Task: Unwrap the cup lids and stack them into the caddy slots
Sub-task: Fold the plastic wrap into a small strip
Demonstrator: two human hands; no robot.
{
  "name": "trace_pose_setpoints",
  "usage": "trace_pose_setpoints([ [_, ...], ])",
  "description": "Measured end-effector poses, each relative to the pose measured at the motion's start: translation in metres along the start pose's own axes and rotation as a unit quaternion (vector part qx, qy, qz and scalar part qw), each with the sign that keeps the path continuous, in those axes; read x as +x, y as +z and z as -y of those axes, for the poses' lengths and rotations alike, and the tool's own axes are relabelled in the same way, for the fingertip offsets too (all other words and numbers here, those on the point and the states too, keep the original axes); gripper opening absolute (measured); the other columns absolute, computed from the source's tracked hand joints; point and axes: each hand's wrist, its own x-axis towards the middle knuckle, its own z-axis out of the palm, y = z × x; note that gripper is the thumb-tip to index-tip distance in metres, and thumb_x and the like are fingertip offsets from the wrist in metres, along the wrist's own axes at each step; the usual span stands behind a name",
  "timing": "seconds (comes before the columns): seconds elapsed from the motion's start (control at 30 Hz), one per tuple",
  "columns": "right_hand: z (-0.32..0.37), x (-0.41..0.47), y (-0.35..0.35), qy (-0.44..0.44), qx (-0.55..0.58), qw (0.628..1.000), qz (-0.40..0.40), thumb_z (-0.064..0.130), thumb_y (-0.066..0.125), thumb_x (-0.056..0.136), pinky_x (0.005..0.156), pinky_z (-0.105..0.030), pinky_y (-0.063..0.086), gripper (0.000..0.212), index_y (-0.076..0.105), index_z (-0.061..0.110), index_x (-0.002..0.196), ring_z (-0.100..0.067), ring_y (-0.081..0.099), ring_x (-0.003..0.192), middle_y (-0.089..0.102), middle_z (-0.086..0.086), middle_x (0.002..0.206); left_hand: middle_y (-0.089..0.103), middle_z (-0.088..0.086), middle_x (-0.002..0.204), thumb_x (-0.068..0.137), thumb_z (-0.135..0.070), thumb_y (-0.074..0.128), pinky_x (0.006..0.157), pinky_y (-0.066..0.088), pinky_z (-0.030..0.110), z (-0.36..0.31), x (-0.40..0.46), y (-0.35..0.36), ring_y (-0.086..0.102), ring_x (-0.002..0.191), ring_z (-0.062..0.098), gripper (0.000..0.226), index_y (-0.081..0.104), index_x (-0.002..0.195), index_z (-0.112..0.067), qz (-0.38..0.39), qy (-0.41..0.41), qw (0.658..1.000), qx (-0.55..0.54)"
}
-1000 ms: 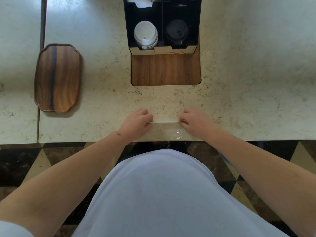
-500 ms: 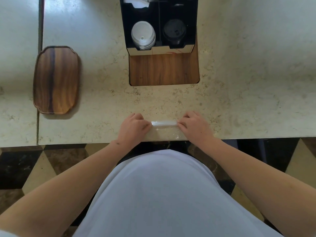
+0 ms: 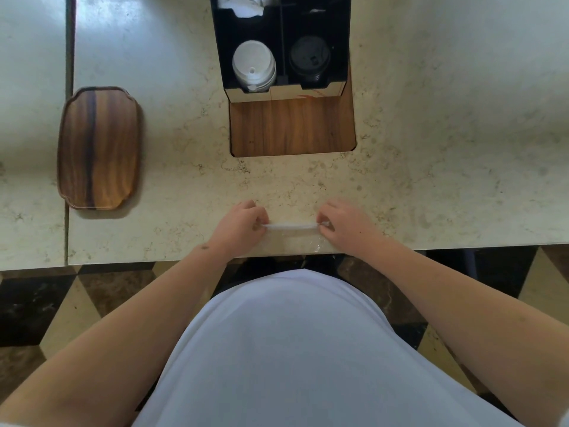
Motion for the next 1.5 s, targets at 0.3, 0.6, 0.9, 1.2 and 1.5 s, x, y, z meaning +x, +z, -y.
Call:
trace_pose_setpoints([
  [0.3,0.004,-0.023,0.001,-0.121,-0.078,0.989,-0.047,0.002,0.073,0.085,0.059,-0.025,0.043,0.008,0.072,0.010,0.085,-0.022,0.057,0.076,0.065,-0.004,0.085,0.064,0.009,0.090,0.091,-0.008,0.070,0.068,0.051,0.042,0.014,-0.015,0.008,0.055,0.079,0.029,0.004,0.073,0.088,-0.009,-0.086,0.182,0.974,0.106],
  [0.6,0.012,-0.035,0.002,-0.112,-0.155,0.981,0.015,0.023,0.061,0.090,0.068,-0.032,0.050,0.027,0.069,0.012,0.113,-0.021,0.054,0.088,0.063,-0.005,0.102,0.066,0.006,0.096,0.093,-0.009,0.065,0.077,0.053,0.040,-0.003,-0.017,0.008,0.058,0.088,0.026,0.012,0.074,0.102,-0.009,-0.130,0.142,0.979,0.064],
  [0.9,0.016,-0.017,0.000,-0.026,-0.060,0.998,0.000,0.027,0.068,0.094,0.074,-0.029,0.051,0.012,0.075,0.020,0.087,-0.013,0.053,0.085,0.064,0.006,0.094,0.066,0.000,0.108,0.094,-0.030,0.070,0.086,0.044,0.031,-0.021,0.001,0.016,0.054,0.102,0.022,0.023,0.071,0.113,-0.018,0.012,0.076,0.996,0.051],
  [1.2,0.013,-0.001,-0.001,-0.046,-0.039,0.998,0.033,0.020,0.066,0.091,0.075,-0.024,0.042,0.003,0.063,0.019,0.091,-0.010,0.045,0.084,0.058,0.005,0.093,0.063,0.003,0.100,0.090,-0.011,0.064,0.078,0.045,0.032,-0.022,0.006,0.016,0.054,0.095,0.024,0.011,0.069,0.100,-0.013,0.005,0.107,0.992,0.067],
  [1.5,0.014,-0.011,0.000,-0.054,-0.055,0.997,0.006,0.013,0.063,0.088,0.067,-0.028,0.045,0.007,0.059,0.017,0.083,-0.014,0.047,0.078,0.057,0.003,0.088,0.064,0.004,0.094,0.090,-0.010,0.063,0.074,0.045,0.034,-0.019,0.004,0.016,0.053,0.087,0.025,0.001,0.063,0.090,-0.011,-0.023,0.149,0.985,0.085],
])
